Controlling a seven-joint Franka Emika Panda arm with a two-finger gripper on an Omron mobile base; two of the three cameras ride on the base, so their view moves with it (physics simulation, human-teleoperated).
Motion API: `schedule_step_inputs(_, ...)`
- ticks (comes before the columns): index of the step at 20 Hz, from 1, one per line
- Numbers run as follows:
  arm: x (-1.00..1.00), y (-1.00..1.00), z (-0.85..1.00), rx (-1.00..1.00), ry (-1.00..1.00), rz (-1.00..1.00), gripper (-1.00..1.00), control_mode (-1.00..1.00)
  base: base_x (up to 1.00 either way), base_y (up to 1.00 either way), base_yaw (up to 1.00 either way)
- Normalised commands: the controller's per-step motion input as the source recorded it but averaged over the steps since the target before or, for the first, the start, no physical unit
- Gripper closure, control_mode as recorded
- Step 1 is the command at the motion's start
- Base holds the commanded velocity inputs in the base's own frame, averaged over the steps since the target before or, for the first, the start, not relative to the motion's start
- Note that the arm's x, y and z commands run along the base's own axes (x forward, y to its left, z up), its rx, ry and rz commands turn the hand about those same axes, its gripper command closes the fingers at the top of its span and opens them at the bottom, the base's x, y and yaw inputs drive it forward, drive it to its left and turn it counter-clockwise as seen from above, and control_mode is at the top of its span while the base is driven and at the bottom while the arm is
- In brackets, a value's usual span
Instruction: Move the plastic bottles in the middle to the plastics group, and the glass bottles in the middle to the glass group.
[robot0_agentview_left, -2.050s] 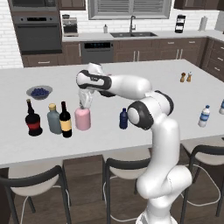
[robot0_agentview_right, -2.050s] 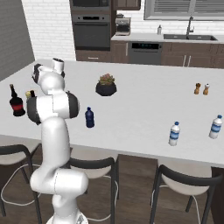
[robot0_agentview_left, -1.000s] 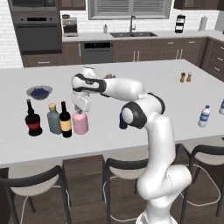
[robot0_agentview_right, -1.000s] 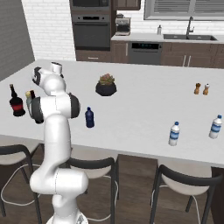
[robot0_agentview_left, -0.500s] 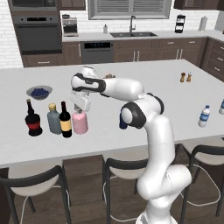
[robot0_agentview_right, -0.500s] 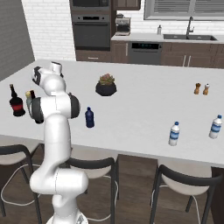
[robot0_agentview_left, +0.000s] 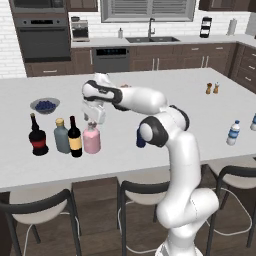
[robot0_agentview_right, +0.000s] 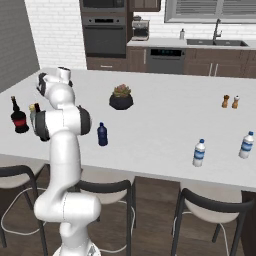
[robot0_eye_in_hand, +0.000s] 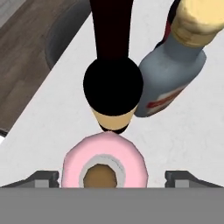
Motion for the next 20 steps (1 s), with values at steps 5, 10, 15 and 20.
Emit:
schedule_step_inputs(5,-0.01,-0.25,0.44,0.00,-0.02,-0.01,-1.00,-1.00,0.00,0.00,0.00)
schedule_step_inputs(10,-0.32,-0.57,0.38,0.00,0.00,-0.13,-1.00,-1.00,0.00,0.00,0.00)
schedule_step_inputs(15,-0.53,-0.60,0.09,0.00,0.00,-0.28,-1.00,-1.00,0.00,0.00,0.00)
schedule_step_inputs(20,-0.64,-0.60,0.00,0.00,0.04,-0.42,-1.00,-1.00,0.00,0.00,0.00)
